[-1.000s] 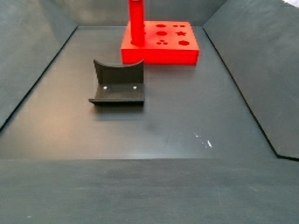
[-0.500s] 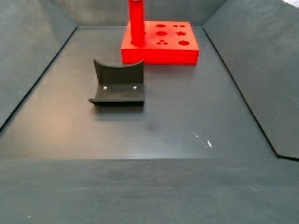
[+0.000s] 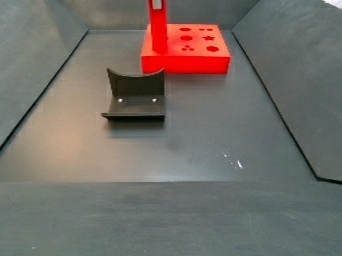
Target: Insert the arch object.
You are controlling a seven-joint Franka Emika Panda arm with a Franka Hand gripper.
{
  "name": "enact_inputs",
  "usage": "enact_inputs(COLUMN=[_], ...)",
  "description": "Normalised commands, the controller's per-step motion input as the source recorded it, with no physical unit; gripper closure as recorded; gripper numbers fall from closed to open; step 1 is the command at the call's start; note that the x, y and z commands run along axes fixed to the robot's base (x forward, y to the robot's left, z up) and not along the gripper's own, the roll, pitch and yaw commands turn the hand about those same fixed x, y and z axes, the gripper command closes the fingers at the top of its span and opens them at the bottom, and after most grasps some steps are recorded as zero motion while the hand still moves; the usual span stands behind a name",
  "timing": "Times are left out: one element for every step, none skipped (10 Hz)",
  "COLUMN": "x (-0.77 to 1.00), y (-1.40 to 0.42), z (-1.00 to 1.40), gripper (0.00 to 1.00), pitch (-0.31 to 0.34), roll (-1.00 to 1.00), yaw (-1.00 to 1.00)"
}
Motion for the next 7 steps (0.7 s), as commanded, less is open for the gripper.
enact_inputs(x=[0.06, 0.07, 0.09, 0.12, 0.11, 0.12, 0.00], y=[-0.01, 0.00, 0.00, 0.00, -0.05, -0.09, 0.00], z=[-0.51, -0.57, -0.57, -0.51, -0.41, -0.33, 0.00], gripper=[1.00, 1.00, 1.00, 1.00, 1.00, 1.00, 1.00], pitch=[-0.124, -0.126, -0.110, -0.091, -0.070, -0.050, 0.000], roll=[0.05, 0.04, 0.06, 0.07, 0.10, 0.10, 0.00], yaw=[0.01, 0.00, 0.00, 0.00, 0.00, 0.00, 0.00])
